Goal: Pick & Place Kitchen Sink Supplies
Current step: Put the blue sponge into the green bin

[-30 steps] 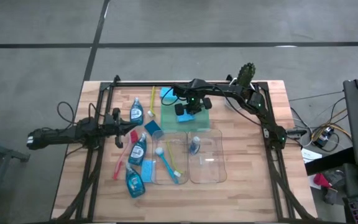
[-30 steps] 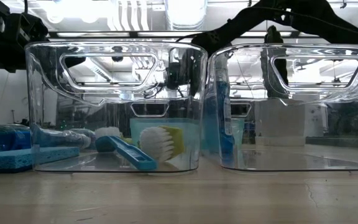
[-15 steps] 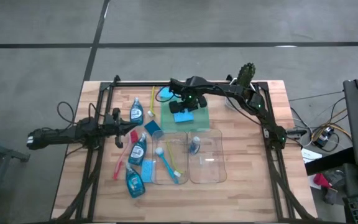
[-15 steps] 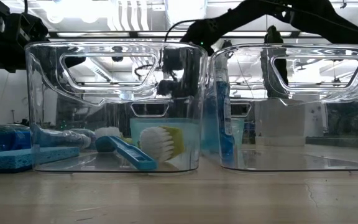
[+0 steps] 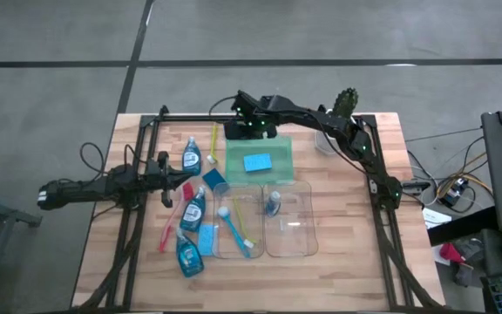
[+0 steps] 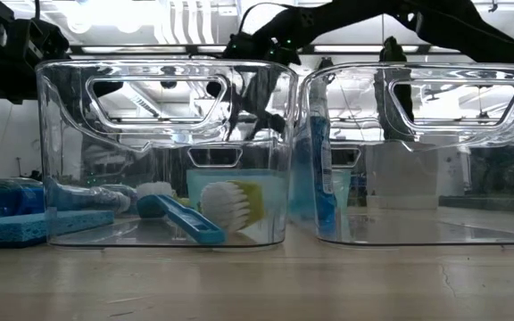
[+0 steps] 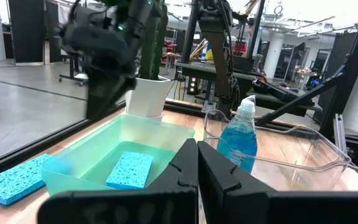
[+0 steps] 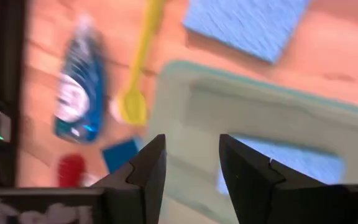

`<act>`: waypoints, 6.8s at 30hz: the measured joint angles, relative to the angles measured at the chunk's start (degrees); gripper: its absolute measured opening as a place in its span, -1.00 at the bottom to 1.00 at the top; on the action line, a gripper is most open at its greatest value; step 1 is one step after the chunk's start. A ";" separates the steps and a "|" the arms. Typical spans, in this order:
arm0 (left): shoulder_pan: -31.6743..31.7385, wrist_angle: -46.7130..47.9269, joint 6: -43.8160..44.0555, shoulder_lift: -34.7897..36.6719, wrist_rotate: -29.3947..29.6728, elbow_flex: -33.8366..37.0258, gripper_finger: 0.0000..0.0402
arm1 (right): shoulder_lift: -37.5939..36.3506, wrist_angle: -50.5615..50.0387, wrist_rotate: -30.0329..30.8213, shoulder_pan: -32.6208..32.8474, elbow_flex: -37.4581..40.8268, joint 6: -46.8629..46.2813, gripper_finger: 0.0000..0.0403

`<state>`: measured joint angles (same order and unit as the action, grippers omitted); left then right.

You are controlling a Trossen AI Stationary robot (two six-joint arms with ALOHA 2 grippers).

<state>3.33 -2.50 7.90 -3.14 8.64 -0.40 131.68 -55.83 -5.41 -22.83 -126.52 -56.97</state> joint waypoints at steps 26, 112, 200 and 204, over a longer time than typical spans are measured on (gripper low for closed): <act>0.02 0.00 0.00 -0.02 0.02 -0.01 -1.00 | 5.38 3.99 3.88 -4.90 0.33 0.11 -0.07; 0.02 0.00 0.02 -0.02 0.02 -0.01 -1.00 | 7.04 21.22 -3.66 -12.00 14.30 -2.66 0.11; 0.02 0.00 0.00 -0.02 0.02 0.00 -1.00 | 6.79 3.72 -5.67 -12.05 -3.89 13.44 -0.96; 0.00 0.01 0.02 -0.02 0.02 -0.01 -1.00 | 6.78 3.73 -5.89 -11.23 -3.94 13.75 -0.96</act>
<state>3.34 -2.49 7.92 -3.15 8.67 -0.41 138.45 -52.10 -11.30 -34.06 -130.46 -43.22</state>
